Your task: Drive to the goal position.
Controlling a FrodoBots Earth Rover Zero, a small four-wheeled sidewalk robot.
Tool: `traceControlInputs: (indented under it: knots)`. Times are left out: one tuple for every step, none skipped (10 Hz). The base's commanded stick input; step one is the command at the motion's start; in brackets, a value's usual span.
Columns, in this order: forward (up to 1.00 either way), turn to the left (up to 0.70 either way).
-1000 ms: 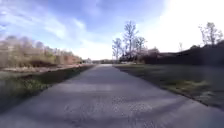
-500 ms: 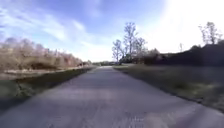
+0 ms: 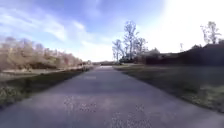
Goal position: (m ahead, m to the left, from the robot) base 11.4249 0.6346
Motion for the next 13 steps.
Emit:
traceControlInputs:
  knots:
    - [1.0, 0.0]
    - [1.0, 0.0]
    - [1.0, 0.0]
    - [1.0, 0.0]
    - [1.0, 0.0]
    - [1.0, 0.0]
    - [1.0, 0.0]
    - [1.0, 0.0]
    - [1.0, 0.0]
    - [1.0, 0.0]
    - [1.0, 0.0]
    - [1.0, 0.0]
    - [1.0, 0.0]
